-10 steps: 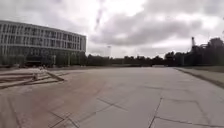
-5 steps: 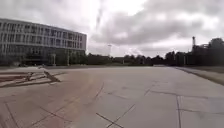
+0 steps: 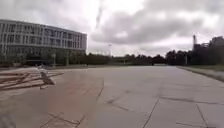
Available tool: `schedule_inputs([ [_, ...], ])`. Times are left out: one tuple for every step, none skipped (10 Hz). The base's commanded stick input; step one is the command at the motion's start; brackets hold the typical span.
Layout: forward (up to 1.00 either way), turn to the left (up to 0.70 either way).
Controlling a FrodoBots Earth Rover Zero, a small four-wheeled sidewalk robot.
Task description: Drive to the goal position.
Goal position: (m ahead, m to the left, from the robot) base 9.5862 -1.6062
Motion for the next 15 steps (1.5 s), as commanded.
schedule_inputs([
  [1.00,0.00],
  [1.00,0.00],
  [1.00,0.00],
  [1.00,0.00],
  [1.00,0.00],
  [1.00,0.00],
  [1.00,0.00],
  [1.00,0.00],
  [1.00,0.00],
  [1.00,0.00],
  [1.00,0.00],
  [1.00,0.00],
  [1.00,0.00],
  [1.00,0.00],
  [1.00,0.00],
])
